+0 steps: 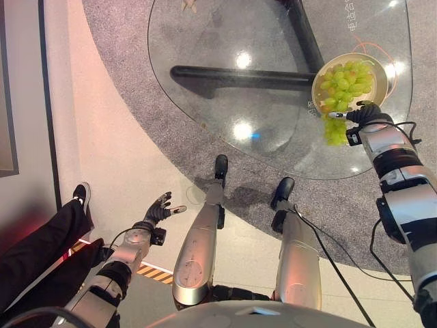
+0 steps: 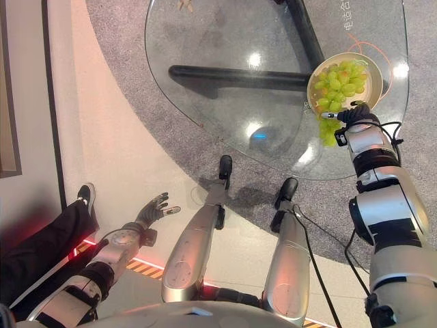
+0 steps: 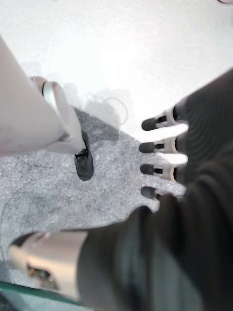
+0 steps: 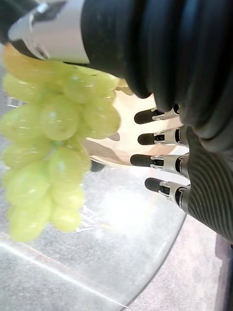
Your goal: Pick up fruits into the plate
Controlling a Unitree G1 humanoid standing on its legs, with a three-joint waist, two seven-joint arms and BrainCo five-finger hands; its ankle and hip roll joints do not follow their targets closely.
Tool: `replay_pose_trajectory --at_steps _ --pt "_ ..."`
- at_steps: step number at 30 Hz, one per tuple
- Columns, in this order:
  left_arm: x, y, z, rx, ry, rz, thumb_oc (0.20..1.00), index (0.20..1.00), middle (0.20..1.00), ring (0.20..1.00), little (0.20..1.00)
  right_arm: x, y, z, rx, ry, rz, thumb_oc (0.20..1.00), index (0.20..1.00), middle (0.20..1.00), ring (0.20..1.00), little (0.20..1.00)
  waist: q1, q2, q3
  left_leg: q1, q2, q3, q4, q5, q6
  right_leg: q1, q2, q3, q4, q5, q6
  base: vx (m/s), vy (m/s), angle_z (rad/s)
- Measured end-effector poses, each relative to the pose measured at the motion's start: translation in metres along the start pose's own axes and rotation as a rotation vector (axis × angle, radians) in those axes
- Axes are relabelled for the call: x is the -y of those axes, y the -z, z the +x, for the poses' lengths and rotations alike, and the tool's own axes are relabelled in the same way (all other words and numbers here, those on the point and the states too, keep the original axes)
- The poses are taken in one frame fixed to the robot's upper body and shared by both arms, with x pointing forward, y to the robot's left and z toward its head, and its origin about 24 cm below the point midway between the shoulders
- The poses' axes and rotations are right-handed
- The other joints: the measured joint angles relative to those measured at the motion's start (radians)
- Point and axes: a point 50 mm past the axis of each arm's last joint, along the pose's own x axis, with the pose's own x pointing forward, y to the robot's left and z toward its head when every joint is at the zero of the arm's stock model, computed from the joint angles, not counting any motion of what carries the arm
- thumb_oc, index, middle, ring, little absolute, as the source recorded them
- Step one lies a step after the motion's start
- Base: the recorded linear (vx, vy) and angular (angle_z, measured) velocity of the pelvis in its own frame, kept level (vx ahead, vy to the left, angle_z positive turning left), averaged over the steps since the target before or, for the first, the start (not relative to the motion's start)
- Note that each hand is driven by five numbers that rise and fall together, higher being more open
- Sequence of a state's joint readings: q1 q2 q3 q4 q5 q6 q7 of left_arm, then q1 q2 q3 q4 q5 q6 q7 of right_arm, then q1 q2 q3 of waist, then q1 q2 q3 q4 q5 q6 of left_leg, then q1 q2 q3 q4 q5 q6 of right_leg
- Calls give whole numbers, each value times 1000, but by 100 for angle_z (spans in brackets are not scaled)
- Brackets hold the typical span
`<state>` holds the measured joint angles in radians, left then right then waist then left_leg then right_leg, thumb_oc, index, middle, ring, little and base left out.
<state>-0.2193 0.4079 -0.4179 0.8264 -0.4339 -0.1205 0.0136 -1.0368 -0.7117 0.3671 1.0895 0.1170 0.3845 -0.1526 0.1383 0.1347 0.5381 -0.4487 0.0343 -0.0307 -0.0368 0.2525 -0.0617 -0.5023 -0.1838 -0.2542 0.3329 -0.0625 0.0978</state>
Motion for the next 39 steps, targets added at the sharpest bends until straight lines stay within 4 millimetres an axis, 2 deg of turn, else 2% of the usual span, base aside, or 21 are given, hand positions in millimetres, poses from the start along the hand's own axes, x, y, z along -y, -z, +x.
replay_pose_trajectory --at_steps 3,6,9,11,14,17,19,20,21,23,24,25,26,27,29,32,36,39 --pt "0 0 0 0 0 -1 1000 1000 1000 1000 1000 7 2 1 -5 31 21 1000 1000 1000 1000 1000 -2 0 0 5 0 0 0 0 0 6 1 0 -1 0 0 0 0 0" --pt "-1 1 0 -2 2 -12 1000 1000 1000 1000 1000 4 4 0 8 25 130 1000 1000 1000 1000 1000 -8 0 0 42 2 1 -4 0 1 46 5 1 -14 1 -1 0 0 0" --pt "-1 1 0 -5 16 -28 1000 1000 1000 1000 1000 -4 3 -5 92 -8 266 1000 1000 1000 1000 1000 -17 -2 1 98 7 5 -8 -8 4 113 13 -1 -44 3 -3 15 19 0" --pt "-4 4 -1 -19 15 -43 1000 1000 1000 1000 1000 -23 12 -16 188 -72 387 1000 1000 1000 1000 1000 -36 -9 1 157 14 7 -17 -14 4 184 25 -3 -81 12 -4 52 12 -4" --pt "-7 11 -3 -52 -3 -68 1000 1000 1000 1000 1000 -59 44 -33 200 -161 476 1000 1000 1000 1000 1000 -67 -25 -2 236 25 21 -32 -34 4 270 39 5 -126 15 0 112 -3 -13" --pt "-13 28 -9 -117 -33 -89 1000 1000 1000 1000 1000 -98 85 -52 141 -249 537 1000 1000 1000 1000 1000 -95 -64 -24 288 38 44 -44 -49 0 332 60 25 -183 33 2 153 -18 -24" --pt "-15 49 -17 -197 -51 -96 1000 1000 1000 1000 1000 -131 145 -79 -10 -337 598 1000 1000 1000 1000 1000 -124 -109 -70 334 46 56 -52 -61 -8 399 74 29 -250 55 -3 171 -27 -15" --pt "-15 60 -21 -241 -53 -101 1000 1000 1000 1000 1000 -143 170 -91 -86 -378 601 1000 1000 1000 1000 1000 -141 -127 -103 345 48 59 -52 -70 -10 423 78 29 -281 61 -1 168 -20 -5" --pt "-14 66 -24 -266 -55 -104 1000 1000 1000 1000 1000 -149 181 -98 -125 -401 609 1000 1000 1000 1000 1000 -148 -136 -122 351 48 60 -52 -74 -12 435 81 29 -297 66 -3 169 -21 -9" --pt "-12 81 -30 -330 -59 -104 1000 1000 1000 1000 1000 -171 219 -124 -270 -477 633 1000 1000 1000 1000 1000 -155 -161 -172 393 51 70 -52 -91 -17 496 88 30 -347 79 -3 170 -15 -9" --pt "-9 88 -33 -363 -56 -108 1000 1000 1000 1000 1000 -181 237 -139 -335 -520 635 1000 1000 1000 1000 1000 -155 -168 -206 410 52 72 -52 -102 -21 520 92 32 -366 80 -3 205 -5 -3" --pt "-6 92 -35 -377 -51 -113 1000 1000 1000 1000 1000 -186 245 -147 -366 -541 635 1000 1000 1000 1000 1000 -155 -169 -226 415 52 73 -52 -106 -23 529 93 31 -375 80 -3 204 5 -3" --pt "-1 101 -40 -411 -42 -124 1000 1000 1000 1000 1000 -195 263 -164 -445 -581 645 1000 1000 1000 1000 1000 -159 -167 -260 431 52 79 -52 -115 -24 550 93 34 -391 80 -3 227 26 -8" --pt "3 111 -45 -449 -43 -148 1000 1000 1000 1000 1000 -200 271 -170 -490 -602 660 1000 1000 1000 1000 1000 -157 -167 -276 457 50 81 -52 -121 -25 579 93 38 -400 82 -2 181 46 -11" --pt "14 135 -61 -543 -31 -177 1000 1000 1000 1000 1000 -206 296 -195 -607 -652 658 1000 1000 1000 1000 1000 -160 -161 -338 492 50 103 -55 -141 -27 612 92 52 -420 80 -1 120 61 -21" --pt "24 155 -78 -617 -12 -207 1000 1000 1000 1000 1000 -210 318 -223 -708 -699 589 1000 1000 1000 1000 1000 -164 -141 -385 518 51 113 -55 -151 -26 632 92 58 -424 79 1 64 51 -14" --pt "29 165 -88 -664 8 -212 1000 1000 1000 1000 1000 -203 325 -223 -716 -698 529 1000 1000 1000 1000 1000 -173 -121 -407 529 51 121 -57 -157 -21 636 92 76 -424 79 1 34 30 -8" --pt "33 168 -91 -684 25 -201 1000 1000 1000 1000 1000 -198 332 -227 -728 -704 488 1000 1000 1000 1000 1000 -176 -118 -417 547 52 126 -57 -159 -20 650 92 79 -424 79 1 28 13 -3"
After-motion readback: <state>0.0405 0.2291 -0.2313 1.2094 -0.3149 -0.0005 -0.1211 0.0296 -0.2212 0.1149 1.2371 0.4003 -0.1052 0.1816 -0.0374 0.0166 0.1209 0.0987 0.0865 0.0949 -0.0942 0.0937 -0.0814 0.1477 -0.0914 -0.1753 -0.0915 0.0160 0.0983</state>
